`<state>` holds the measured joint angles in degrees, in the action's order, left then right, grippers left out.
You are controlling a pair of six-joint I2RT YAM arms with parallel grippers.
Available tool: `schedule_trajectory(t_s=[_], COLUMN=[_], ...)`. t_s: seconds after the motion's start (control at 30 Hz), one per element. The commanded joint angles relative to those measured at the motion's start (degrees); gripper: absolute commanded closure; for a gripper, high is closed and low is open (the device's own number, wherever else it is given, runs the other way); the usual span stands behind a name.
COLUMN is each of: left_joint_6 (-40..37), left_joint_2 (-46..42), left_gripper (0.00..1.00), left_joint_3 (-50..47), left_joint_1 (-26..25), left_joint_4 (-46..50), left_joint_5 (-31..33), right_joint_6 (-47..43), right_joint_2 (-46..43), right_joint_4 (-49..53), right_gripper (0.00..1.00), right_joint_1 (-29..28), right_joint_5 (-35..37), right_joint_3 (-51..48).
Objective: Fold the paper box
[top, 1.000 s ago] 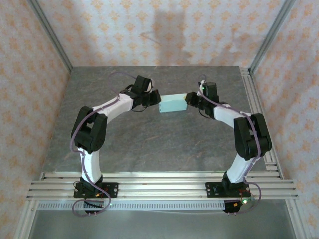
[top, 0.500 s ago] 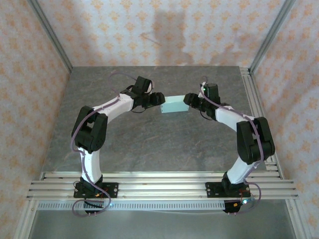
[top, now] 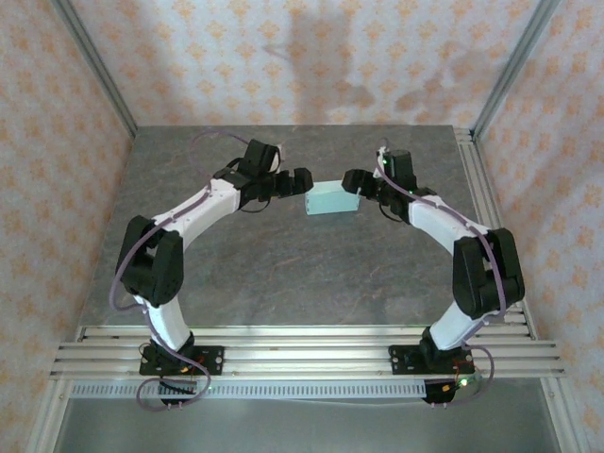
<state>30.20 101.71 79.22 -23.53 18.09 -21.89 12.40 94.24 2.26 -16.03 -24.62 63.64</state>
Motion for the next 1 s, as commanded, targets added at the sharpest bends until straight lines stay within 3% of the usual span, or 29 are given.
schedule_trajectory(t_s=[0.0, 0.1, 0.27, 0.43, 0.97], left_joint_6=[-1.6, -1.8, -1.8, -1.9, -2.3], left_joint_2=[-1.9, -2.7, -3.7, -4.3, -5.1], left_gripper=[0.0, 0.0, 0.0, 0.0, 0.0], left_joint_3=[-2.8, -4.7, -7.4, -8.6, -9.0], left_joint_1=[0.0, 0.1, 0.5, 0.8, 0.9], left_joint_4=[-0.2, -0.2, -0.1, 0.0, -0.4], left_joint_5=[3.5, 4.4, 5.2, 5.8, 6.9], right_joint_6=[-7.3, -12.0, -16.3, -16.0, -10.5], right_joint_2=[2.1, 4.2, 8.3, 9.9, -0.5], right_joint_4=[7.4, 11.7, 17.8, 19.2, 17.7], right_gripper=[0.19, 0.22, 0.42, 0.51, 0.55], right_joint_1=[-2.1, -4.0, -7.0, -9.0, -11.8], right_joint_5=[5.8, 9.1, 13.1, 17.3, 17.3], right_joint_3=[5.7, 9.6, 15.8, 15.8, 1.1])
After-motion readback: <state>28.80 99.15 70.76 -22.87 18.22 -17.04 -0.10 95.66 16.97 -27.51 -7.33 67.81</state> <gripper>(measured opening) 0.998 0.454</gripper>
